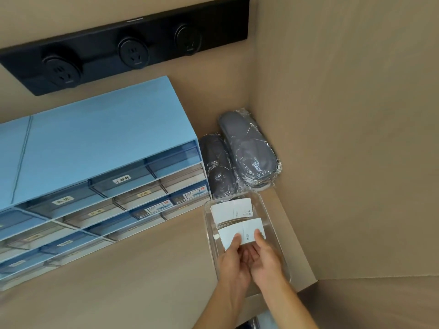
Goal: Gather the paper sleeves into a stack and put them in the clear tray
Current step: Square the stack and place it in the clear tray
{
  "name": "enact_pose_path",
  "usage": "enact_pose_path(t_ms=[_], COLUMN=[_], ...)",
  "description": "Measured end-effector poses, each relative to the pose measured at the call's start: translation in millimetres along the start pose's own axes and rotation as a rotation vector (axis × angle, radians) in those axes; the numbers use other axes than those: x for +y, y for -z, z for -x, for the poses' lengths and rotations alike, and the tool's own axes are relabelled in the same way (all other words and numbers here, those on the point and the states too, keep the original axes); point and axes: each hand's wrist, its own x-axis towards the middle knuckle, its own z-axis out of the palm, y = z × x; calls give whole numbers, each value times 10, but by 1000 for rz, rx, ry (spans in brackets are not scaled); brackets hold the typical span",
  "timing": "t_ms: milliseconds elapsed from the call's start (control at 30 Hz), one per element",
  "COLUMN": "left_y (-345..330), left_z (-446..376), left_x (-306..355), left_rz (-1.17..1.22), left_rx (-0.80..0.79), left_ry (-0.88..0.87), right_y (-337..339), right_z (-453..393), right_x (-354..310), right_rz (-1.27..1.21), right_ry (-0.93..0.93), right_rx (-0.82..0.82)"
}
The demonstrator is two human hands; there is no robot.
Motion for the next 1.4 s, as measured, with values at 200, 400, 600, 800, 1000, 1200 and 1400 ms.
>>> enact_pose_path(t_ms=[200, 400, 600, 800, 1000, 1200, 1400], left_y=[-88, -179, -252, -238, -224, -186, -126], left_z=[-103, -90, -113, -162, -191, -157, -193], left_x=[-36, -32, -43, -45, -62, -66, -169], left_rz=[75, 94, 10, -57, -68, -102, -128], left_rx=[50, 124, 284, 329, 327, 306, 232], left_ry=[15, -9, -19, -20, -13, -13, -9], right_y=[-13, -24, -10, -38, -30, -21, -66], right_z=[-177, -341, -394, -405, -396, -356, -120], right_x=[-58, -40, -64, -51, -38, -33, -78], right_rz=[107, 225, 333, 388, 548, 576, 631], right_ry=[7, 19, 61, 111, 161, 178, 204], right_rx=[107, 189, 270, 307, 349, 335, 261])
